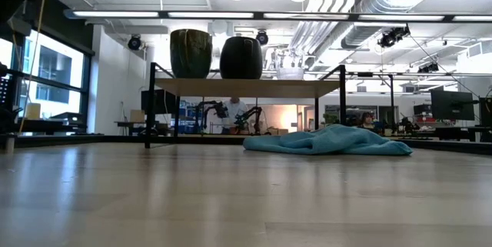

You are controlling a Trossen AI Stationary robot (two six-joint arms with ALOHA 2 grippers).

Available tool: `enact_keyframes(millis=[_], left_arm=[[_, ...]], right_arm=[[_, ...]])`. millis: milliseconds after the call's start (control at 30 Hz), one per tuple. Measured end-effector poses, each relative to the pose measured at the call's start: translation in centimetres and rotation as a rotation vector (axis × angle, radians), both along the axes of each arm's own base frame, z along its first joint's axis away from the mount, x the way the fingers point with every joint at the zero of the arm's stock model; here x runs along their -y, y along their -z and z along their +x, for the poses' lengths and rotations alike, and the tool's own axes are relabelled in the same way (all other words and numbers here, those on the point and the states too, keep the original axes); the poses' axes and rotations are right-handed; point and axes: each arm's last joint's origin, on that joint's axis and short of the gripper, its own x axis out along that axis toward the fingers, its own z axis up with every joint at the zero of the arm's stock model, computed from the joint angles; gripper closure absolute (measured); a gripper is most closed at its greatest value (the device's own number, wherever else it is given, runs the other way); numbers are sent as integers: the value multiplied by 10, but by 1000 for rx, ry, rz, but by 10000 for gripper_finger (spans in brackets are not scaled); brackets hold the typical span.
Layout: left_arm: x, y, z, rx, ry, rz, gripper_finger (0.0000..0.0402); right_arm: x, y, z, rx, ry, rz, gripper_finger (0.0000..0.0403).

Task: Stack small to large cups/mugs on shelf
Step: Return to Home Position

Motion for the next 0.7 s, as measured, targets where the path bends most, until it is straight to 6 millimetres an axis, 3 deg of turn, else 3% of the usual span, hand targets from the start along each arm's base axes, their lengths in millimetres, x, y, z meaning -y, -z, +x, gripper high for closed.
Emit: enact_keyframes(millis=[233,400,700], left_arm=[[-1,8,6,-108,17,-44,176],[-1,11,8,-158,64,-120,176],[-1,14,9,-200,116,-160,176]], right_arm=[[0,10,8,-219,-109,158,275],[4,23,18,-407,-14,315,275],[6,35,23,-494,134,272,275]])
